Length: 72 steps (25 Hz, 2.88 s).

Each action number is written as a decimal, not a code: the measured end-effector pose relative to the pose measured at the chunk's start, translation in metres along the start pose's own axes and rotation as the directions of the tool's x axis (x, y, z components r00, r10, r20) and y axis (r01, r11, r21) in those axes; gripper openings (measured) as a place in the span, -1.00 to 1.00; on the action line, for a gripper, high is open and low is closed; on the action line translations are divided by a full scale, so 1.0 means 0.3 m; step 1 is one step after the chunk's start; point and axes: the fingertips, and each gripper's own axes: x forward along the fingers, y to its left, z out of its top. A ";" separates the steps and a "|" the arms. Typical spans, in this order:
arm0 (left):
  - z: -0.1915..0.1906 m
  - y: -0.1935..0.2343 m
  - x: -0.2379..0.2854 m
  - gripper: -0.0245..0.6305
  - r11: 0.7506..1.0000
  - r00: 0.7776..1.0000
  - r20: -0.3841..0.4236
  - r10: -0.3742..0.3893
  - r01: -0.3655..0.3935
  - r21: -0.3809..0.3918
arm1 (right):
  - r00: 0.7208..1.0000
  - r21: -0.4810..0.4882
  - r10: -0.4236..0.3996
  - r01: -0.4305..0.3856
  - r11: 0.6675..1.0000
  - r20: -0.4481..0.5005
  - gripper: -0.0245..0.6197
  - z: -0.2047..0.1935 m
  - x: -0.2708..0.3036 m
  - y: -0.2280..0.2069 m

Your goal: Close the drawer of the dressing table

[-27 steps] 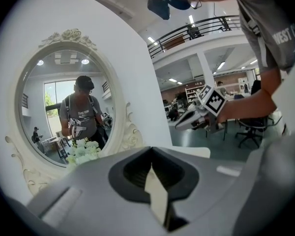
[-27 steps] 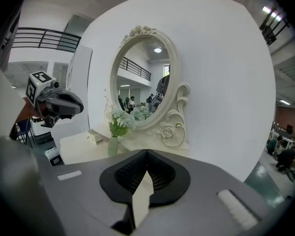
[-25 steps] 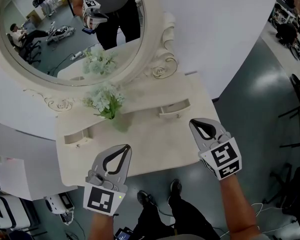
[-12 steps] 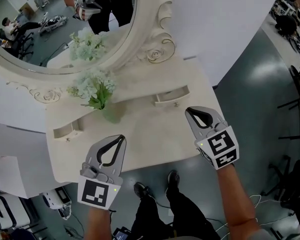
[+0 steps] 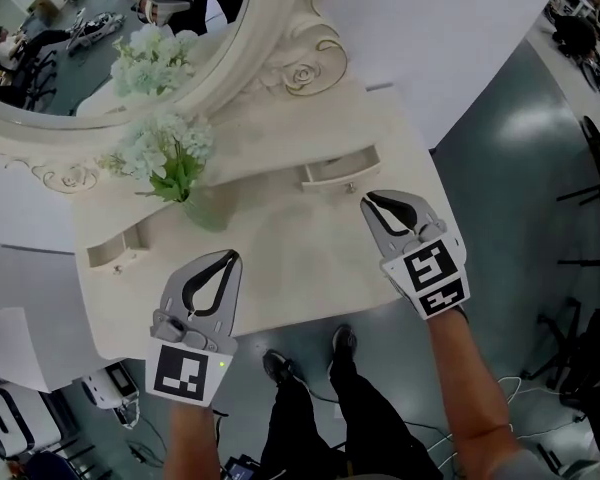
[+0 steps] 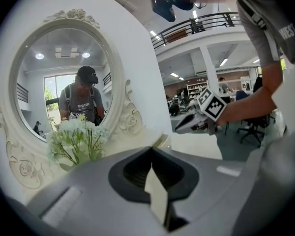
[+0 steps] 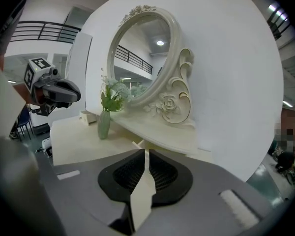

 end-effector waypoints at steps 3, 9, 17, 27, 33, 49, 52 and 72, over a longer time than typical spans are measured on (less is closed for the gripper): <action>-0.030 0.008 0.025 -0.92 1.000 1.000 -0.008 0.007 -0.007 0.003 | 1.000 -0.018 0.000 0.000 1.000 -0.015 -0.82 -0.031 0.034 0.005; -0.069 0.025 0.089 -0.92 1.000 1.000 -0.010 0.012 -0.012 -0.001 | 0.999 -0.047 -0.004 0.002 0.999 -0.047 -0.79 -0.086 0.110 0.000; -0.107 0.019 0.147 -0.92 1.000 1.000 -0.016 0.000 0.000 -0.005 | 0.995 -0.055 -0.011 0.006 0.998 -0.098 -0.74 -0.171 0.187 -0.010; -0.144 0.030 0.198 -0.92 1.000 1.000 -0.028 -0.004 0.003 -0.018 | 0.992 -0.058 -0.011 0.003 0.998 -0.129 -0.69 -0.215 0.249 -0.008; -0.151 0.039 0.227 -0.92 1.000 1.000 -0.028 -0.009 0.008 -0.024 | 0.992 -0.072 -0.011 0.002 0.997 -0.122 -0.70 -0.213 0.251 -0.007; -0.164 0.056 0.262 -0.92 0.999 0.999 -0.030 -0.022 0.021 -0.034 | 0.992 -0.067 -0.035 0.027 0.997 -0.120 -0.72 -0.197 0.285 -0.044; -0.172 0.062 0.261 -0.92 0.999 0.999 -0.033 -0.020 0.019 -0.041 | 0.992 -0.068 -0.038 0.030 0.997 -0.121 -0.72 -0.191 0.301 -0.048; -0.177 0.083 0.215 -0.92 0.999 1.000 -0.025 -0.010 0.009 -0.042 | 0.990 -0.113 -0.042 0.026 0.993 -0.135 -0.70 -0.132 0.399 -0.093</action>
